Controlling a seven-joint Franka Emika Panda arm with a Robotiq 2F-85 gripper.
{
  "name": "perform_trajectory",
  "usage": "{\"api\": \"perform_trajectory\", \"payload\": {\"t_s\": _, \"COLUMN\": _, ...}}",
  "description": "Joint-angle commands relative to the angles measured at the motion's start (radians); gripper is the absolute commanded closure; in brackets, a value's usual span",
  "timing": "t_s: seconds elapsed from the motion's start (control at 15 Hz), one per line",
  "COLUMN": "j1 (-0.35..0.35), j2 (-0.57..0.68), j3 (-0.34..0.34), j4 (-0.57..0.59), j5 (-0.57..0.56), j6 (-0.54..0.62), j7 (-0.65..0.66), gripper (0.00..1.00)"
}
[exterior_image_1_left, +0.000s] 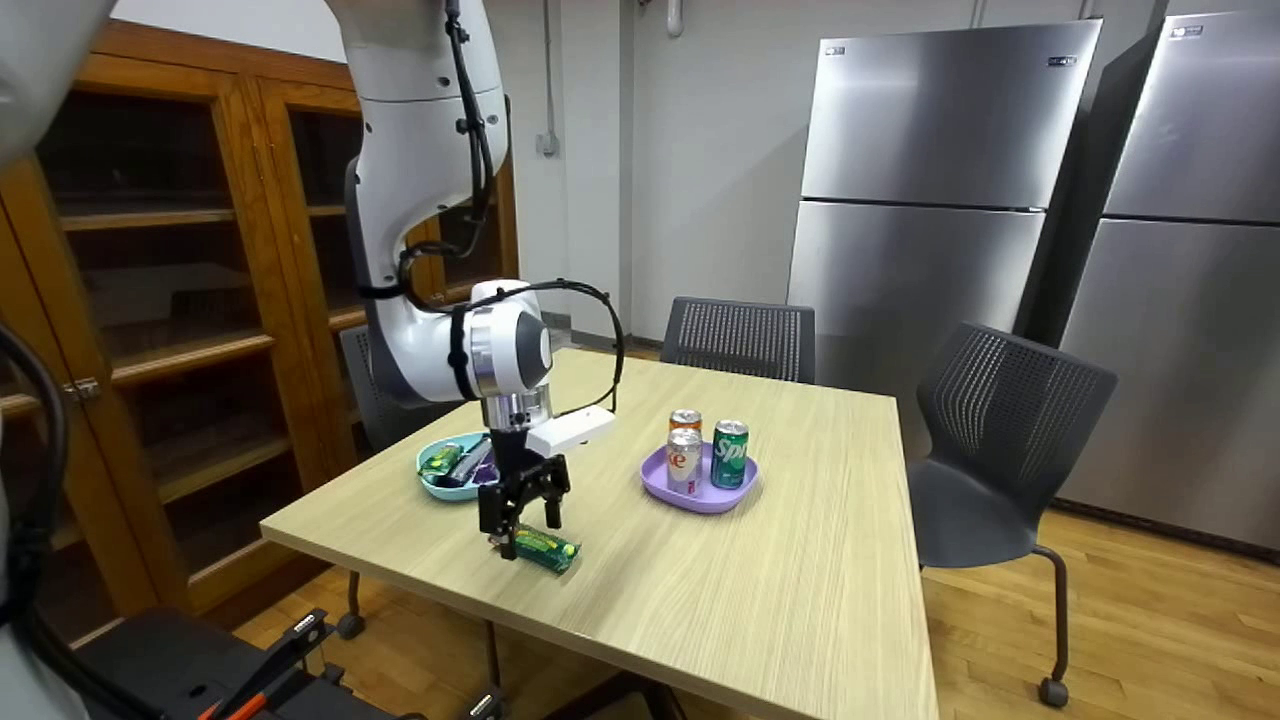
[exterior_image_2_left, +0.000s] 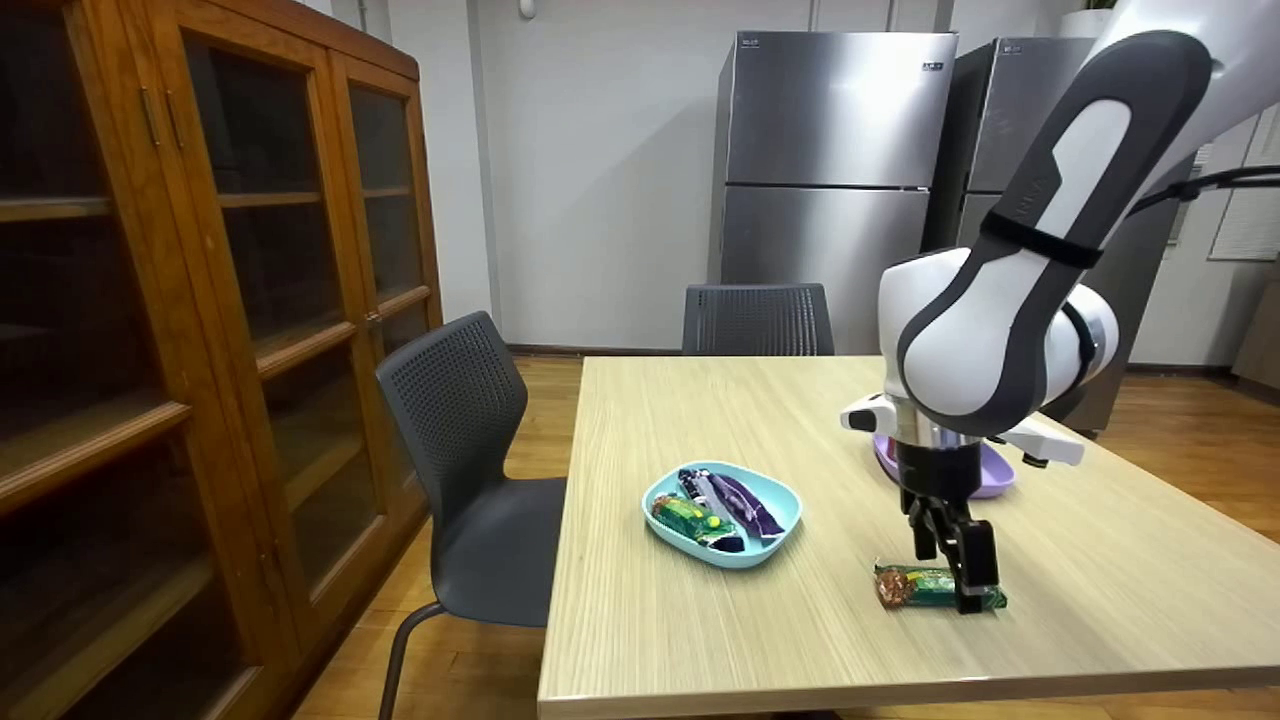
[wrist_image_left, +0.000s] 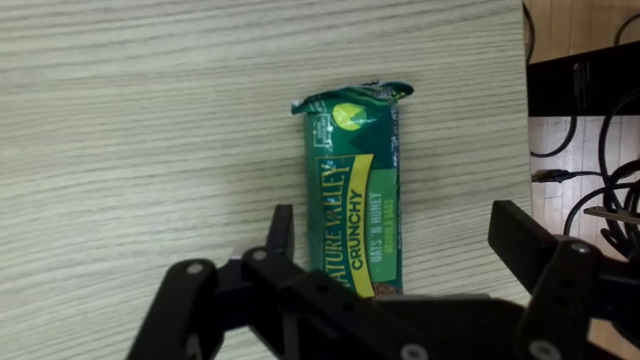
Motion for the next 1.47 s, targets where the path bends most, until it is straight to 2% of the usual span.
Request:
{"api": "perform_trajectory", "payload": {"t_s": 0.0, "j1": 0.027, "j2": -0.007, "j3": -0.027, "j4": -0.012, "j5": -0.031, "j6": 0.032, "j7": 0.011, "gripper": 0.0}}
{"api": "perform_trajectory", "payload": {"t_s": 0.53, "j1": 0.047, "j2": 0.015, "j3": -0.044, "j4": 0.001, "j5": -0.033, "j6": 0.046, "j7": 0.018, "gripper": 0.0}}
{"api": "perform_trajectory", "payload": {"t_s": 0.67, "j1": 0.048, "j2": 0.018, "j3": -0.045, "j4": 0.002, "j5": -0.032, "j6": 0.054, "j7": 0.019, "gripper": 0.26}}
{"api": "perform_trajectory", "payload": {"t_s": 1.2, "j1": 0.062, "j2": -0.014, "j3": -0.06, "j4": -0.02, "j5": -0.039, "j6": 0.081, "j7": 0.04, "gripper": 0.88}}
{"api": "perform_trajectory", "payload": {"t_s": 1.4, "j1": 0.066, "j2": -0.052, "j3": -0.064, "j4": -0.041, "j5": -0.036, "j6": 0.085, "j7": 0.046, "gripper": 0.88}}
